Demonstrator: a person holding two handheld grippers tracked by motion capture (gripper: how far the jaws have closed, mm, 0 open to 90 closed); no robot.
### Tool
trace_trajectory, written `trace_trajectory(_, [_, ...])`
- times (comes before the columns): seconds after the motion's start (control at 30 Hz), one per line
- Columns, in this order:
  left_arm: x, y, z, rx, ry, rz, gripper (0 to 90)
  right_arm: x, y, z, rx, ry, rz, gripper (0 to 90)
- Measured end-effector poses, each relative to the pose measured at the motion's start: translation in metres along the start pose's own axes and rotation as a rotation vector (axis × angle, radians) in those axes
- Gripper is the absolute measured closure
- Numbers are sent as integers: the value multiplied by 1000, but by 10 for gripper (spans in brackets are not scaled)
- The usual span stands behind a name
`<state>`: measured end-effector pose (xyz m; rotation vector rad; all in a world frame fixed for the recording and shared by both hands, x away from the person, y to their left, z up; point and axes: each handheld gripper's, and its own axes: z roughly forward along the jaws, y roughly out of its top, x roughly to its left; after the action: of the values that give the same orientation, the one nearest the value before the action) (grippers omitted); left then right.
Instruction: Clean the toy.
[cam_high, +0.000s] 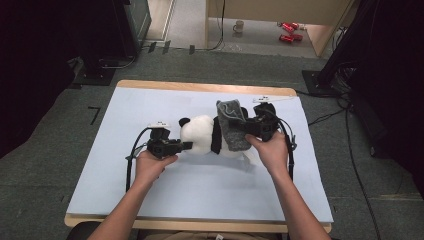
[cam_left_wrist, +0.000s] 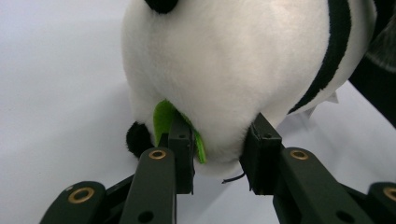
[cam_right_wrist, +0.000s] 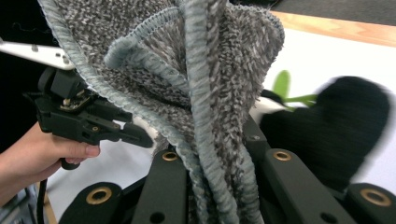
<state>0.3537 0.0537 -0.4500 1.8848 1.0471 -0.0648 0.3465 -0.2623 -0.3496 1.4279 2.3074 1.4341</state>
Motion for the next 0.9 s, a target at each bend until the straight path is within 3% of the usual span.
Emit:
trace_trajectory(0.2, [-3, -3, -1, -15, 10, 0, 688, 14, 2, 24, 41, 49, -36, 778])
trace_trajectory(0.53, [-16, -6, -3, -27, 29, 35, 686, 37, 2, 58, 84, 108, -88, 776])
trace_trajectory(0.67, [-20, -7, -4, -23, 44, 39, 686, 44, 0, 69, 97, 141, -86, 775])
trace_trajectory(0.9, [-21, -9, -2, -5, 59, 36, 687, 44, -4, 80, 107, 127, -117, 774])
